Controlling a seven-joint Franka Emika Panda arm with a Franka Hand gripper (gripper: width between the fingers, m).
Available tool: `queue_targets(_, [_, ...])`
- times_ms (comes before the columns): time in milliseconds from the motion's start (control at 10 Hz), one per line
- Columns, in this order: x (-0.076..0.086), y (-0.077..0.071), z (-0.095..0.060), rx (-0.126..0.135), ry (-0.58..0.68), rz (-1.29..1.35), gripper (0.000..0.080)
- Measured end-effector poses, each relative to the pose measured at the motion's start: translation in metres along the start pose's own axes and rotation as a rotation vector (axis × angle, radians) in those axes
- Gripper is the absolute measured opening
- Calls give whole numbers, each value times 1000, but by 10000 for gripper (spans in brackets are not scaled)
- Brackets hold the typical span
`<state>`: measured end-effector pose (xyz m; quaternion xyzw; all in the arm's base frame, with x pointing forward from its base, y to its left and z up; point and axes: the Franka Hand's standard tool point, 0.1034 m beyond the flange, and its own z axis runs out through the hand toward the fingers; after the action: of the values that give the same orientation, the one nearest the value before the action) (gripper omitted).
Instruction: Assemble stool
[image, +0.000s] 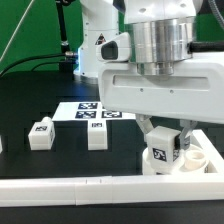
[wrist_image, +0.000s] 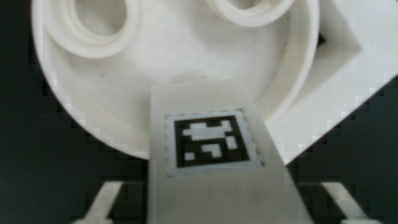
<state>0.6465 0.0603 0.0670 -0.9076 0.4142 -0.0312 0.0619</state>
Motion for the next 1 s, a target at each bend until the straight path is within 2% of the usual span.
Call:
queue_targets(400, [0, 4, 0, -8, 10, 94, 343])
queue_targets(500, [0, 3, -2, -2, 9, 88, 459])
queue_targets(600, [-1, 0, -12, 16, 8, 72, 600])
queue_targets(700, [3, 1, -25, 38, 7, 30, 639])
queue_targets(800, [13, 6, -40, 63, 9, 0, 639])
queue_targets(900, [22, 10, -48, 71, 17, -20, 646])
queue_targets(1000, [19, 10, -45, 68, 15, -17, 646])
